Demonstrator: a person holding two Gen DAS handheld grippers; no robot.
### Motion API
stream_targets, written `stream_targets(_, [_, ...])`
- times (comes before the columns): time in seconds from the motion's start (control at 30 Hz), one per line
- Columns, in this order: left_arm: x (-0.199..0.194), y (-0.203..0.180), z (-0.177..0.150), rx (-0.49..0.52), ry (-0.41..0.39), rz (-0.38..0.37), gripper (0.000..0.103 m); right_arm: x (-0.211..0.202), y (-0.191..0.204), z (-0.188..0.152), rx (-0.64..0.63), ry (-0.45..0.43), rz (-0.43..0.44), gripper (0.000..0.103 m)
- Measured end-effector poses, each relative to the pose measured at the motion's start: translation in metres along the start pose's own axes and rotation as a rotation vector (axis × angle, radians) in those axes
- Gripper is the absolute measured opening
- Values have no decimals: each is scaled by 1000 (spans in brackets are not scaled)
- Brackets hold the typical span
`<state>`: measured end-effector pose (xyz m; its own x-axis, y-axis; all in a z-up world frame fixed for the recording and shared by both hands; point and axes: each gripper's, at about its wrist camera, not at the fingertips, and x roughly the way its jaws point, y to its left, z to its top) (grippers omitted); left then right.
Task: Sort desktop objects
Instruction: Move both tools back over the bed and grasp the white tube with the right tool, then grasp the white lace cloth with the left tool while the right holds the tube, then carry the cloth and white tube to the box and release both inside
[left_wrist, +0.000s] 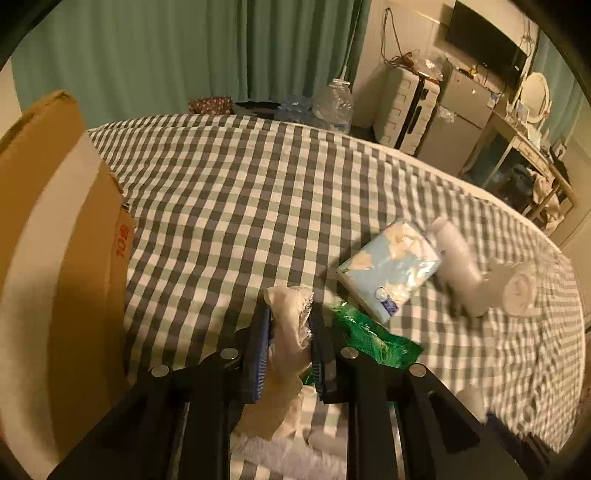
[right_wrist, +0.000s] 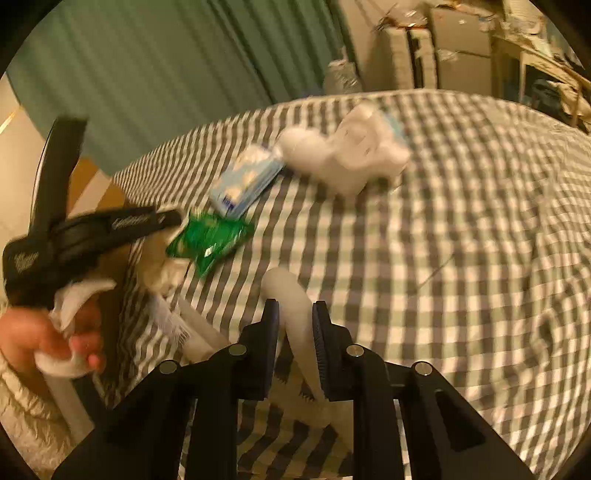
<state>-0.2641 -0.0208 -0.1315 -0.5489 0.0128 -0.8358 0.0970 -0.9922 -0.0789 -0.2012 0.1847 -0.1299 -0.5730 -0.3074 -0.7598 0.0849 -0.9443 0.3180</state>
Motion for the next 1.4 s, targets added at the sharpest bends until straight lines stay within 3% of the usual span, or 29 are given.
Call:
stream_targets(0.33, [-79, 6, -8, 56, -99, -80, 15, -59, -20, -8, 101, -122, -3, 17])
stream_targets(0.37, [-80, 4, -4, 64, -100, -89, 15, -63, -18, -10, 112, -126, 5, 12])
stream_targets(0.5, [-99, 4, -21, 91, -106, -113, 15, -74, -1, -14, 82, -150, 6, 6])
stream_targets(0.7, [-125, 13, -59, 139, -114, -115, 15, -88, 26, -31, -11, -155, -32, 5])
stream_targets(0.87, [-134, 18, -83, 142, -107, -122, 15, -94, 14, -34, 50, -152, -54, 5])
stream_targets(0.93, [-130, 17, -83, 143, -100, -122, 15, -89, 11, -34, 56, -129, -53, 8])
stream_targets(1.07, [-116, 17, -80, 119, -76, -127, 15, -76, 13, -33, 24, -94, -97, 33])
stream_targets(1.23, [-107, 20, -85, 56, -126, -143, 15, -43, 4, -25, 4, -39, -106, 34])
stream_targets(1.4, [-83, 10, -82, 64, -98, -132, 15, -13, -12, -15, 2, 12, -106, 34])
